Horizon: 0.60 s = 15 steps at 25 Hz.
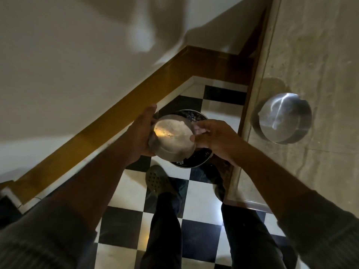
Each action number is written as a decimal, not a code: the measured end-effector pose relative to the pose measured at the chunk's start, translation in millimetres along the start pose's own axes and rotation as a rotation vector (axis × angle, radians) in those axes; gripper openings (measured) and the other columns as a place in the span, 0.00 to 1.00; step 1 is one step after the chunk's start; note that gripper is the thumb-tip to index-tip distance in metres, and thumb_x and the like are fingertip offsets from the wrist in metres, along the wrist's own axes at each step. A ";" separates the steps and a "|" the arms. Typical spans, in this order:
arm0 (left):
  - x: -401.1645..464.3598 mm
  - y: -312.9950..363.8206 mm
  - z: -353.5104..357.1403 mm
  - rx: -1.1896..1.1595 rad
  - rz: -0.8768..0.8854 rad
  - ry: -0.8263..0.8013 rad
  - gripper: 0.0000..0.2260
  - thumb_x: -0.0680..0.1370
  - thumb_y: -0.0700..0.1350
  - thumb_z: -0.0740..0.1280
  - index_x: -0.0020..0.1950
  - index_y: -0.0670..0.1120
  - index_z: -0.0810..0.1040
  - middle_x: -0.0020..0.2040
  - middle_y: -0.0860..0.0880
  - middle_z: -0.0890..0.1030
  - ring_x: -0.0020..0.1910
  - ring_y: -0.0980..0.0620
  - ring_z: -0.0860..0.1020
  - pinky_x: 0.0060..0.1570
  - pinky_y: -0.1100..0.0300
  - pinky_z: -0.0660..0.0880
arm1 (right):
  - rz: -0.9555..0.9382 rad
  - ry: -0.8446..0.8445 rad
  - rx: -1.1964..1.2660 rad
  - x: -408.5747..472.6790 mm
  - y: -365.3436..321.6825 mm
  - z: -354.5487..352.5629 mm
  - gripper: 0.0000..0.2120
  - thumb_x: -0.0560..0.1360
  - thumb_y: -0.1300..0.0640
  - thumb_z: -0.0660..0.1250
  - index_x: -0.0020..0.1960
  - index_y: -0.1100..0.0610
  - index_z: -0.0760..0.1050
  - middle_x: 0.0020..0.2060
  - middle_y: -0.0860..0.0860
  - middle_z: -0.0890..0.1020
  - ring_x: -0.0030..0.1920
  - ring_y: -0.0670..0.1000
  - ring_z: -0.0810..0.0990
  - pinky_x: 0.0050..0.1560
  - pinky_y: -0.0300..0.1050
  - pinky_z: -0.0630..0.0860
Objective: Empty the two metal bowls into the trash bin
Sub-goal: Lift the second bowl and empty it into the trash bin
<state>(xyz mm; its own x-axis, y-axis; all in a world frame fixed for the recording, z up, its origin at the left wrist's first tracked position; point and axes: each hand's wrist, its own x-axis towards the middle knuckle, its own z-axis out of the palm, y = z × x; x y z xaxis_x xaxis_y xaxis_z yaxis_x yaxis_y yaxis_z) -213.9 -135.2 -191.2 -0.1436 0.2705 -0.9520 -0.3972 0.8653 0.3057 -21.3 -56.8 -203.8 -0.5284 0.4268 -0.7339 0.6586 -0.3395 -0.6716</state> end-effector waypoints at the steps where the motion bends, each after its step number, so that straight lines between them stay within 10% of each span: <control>1: 2.7 5.2 -4.4 0.014 -0.019 -0.069 0.19 0.77 0.64 0.61 0.55 0.50 0.75 0.55 0.43 0.79 0.54 0.42 0.79 0.56 0.39 0.77 | -0.079 0.007 -0.150 -3.1 -5.1 -3.6 0.17 0.74 0.58 0.72 0.63 0.55 0.77 0.58 0.51 0.80 0.58 0.51 0.79 0.57 0.46 0.78; 5: 18.4 26.1 -13.6 0.293 -0.116 -0.467 0.41 0.49 0.62 0.82 0.59 0.51 0.77 0.61 0.41 0.79 0.60 0.39 0.78 0.52 0.44 0.80 | -0.386 -0.002 -0.402 -14.0 -11.3 -17.6 0.22 0.74 0.59 0.73 0.66 0.55 0.73 0.59 0.50 0.77 0.61 0.50 0.77 0.62 0.47 0.76; 8: 29.9 34.0 -3.0 0.530 -0.103 -0.554 0.44 0.48 0.54 0.84 0.61 0.52 0.72 0.64 0.42 0.75 0.61 0.40 0.77 0.49 0.49 0.80 | -0.567 -0.026 -0.624 -12.7 -0.4 -25.0 0.23 0.72 0.57 0.74 0.65 0.57 0.73 0.61 0.54 0.78 0.62 0.49 0.74 0.62 0.45 0.72; 15: 52.7 -2.5 18.6 1.255 0.718 -0.138 0.63 0.54 0.68 0.77 0.80 0.44 0.53 0.76 0.45 0.66 0.69 0.45 0.69 0.65 0.51 0.72 | -0.657 0.103 -0.921 -19.8 43.5 -19.1 0.45 0.71 0.47 0.75 0.75 0.66 0.56 0.76 0.67 0.61 0.78 0.65 0.57 0.73 0.64 0.67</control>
<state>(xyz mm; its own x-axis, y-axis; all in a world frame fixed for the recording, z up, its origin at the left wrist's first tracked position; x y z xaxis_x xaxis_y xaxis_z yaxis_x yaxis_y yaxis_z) -203.6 -115.2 -242.5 0.1496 0.7711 -0.6189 0.7710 0.3009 0.5612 28.0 -64.1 -216.5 -0.8986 0.3758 -0.2267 0.4358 0.7032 -0.5618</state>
